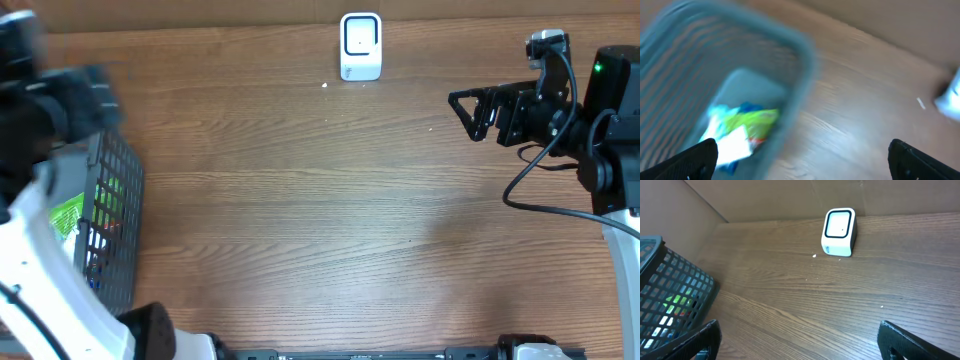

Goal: Scan the item barcode
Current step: 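Reach the left gripper into the basket and grasp the green snack bag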

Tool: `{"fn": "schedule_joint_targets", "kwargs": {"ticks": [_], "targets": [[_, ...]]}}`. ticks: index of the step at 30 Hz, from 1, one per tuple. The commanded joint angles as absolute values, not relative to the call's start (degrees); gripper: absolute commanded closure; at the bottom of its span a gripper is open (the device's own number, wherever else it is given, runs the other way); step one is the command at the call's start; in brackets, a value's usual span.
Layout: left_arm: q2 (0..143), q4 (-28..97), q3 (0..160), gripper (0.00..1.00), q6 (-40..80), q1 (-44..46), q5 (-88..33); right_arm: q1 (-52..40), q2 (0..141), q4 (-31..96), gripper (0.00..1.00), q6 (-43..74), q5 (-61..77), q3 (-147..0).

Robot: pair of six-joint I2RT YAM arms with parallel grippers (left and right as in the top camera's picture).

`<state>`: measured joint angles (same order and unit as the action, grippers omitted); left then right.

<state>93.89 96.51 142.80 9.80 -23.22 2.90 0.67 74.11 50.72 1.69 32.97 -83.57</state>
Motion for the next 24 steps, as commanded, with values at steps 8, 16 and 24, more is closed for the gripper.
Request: {"fn": "schedule_joint_targets", "kwargs": {"ticks": [8,16,24], "targets": [[92.95,93.69,129.47,0.0,16.45,-48.14,-2.57,0.75,73.43,52.9,0.0,1.45,32.91,-85.1],[93.34,80.51,105.82,0.0,12.53,-49.08,-4.6,0.75,73.43,53.78,0.0,1.45,32.93,-85.1],[96.71,65.8,87.83,0.0,9.58,-49.06,-5.58,0.75,73.43,53.74,0.0,1.45,32.91,-85.1]]}}
